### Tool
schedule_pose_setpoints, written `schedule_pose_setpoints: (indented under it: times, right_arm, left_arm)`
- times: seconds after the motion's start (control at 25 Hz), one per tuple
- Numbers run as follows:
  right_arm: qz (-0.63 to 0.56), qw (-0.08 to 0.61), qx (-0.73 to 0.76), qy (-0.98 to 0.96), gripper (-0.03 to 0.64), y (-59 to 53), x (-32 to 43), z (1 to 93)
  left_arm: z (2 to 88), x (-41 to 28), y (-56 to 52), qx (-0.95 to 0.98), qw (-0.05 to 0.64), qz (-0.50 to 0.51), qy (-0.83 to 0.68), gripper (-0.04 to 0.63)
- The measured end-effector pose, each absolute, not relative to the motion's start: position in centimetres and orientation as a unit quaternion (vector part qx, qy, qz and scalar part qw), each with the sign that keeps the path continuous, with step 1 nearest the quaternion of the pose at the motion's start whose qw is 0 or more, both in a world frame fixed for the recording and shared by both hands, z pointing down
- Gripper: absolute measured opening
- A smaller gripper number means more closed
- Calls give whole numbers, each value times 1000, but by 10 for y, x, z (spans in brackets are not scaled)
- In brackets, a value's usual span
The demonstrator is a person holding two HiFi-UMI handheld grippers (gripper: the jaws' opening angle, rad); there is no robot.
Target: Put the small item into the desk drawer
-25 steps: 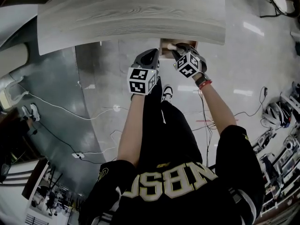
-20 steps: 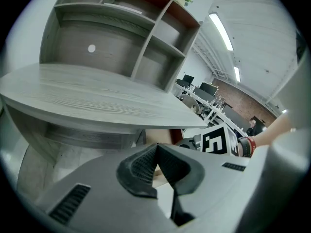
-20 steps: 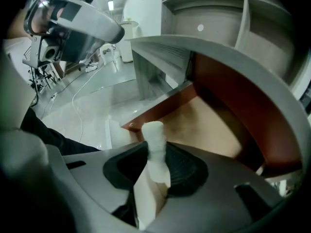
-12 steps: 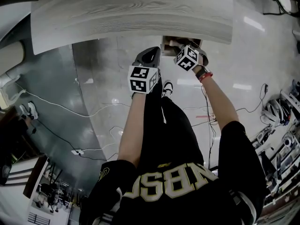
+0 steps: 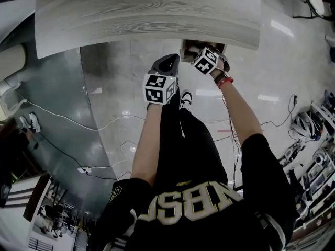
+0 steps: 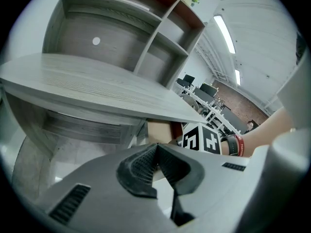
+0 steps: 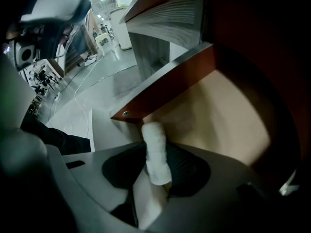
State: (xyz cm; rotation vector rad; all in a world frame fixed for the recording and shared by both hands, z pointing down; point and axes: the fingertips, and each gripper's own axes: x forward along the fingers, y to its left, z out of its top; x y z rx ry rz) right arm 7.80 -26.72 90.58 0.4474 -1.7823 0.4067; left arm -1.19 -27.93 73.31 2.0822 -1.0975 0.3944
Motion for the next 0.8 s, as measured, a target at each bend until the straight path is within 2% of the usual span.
schedule_pose_setpoints:
  times: [0.24, 0.64, 0.8]
  right_arm:
    - [195, 564, 229, -769, 192, -267, 79, 894]
    - [226, 492, 309, -781, 198, -250, 79, 828]
    - [264, 437, 345, -788, 198, -242, 77, 790]
  left_arm:
    - [725, -20, -276, 809, 365, 151, -435, 14]
    - [704, -33, -253, 798, 356, 150, -461, 14]
    - [687, -29, -242, 800, 349, 147, -465, 14]
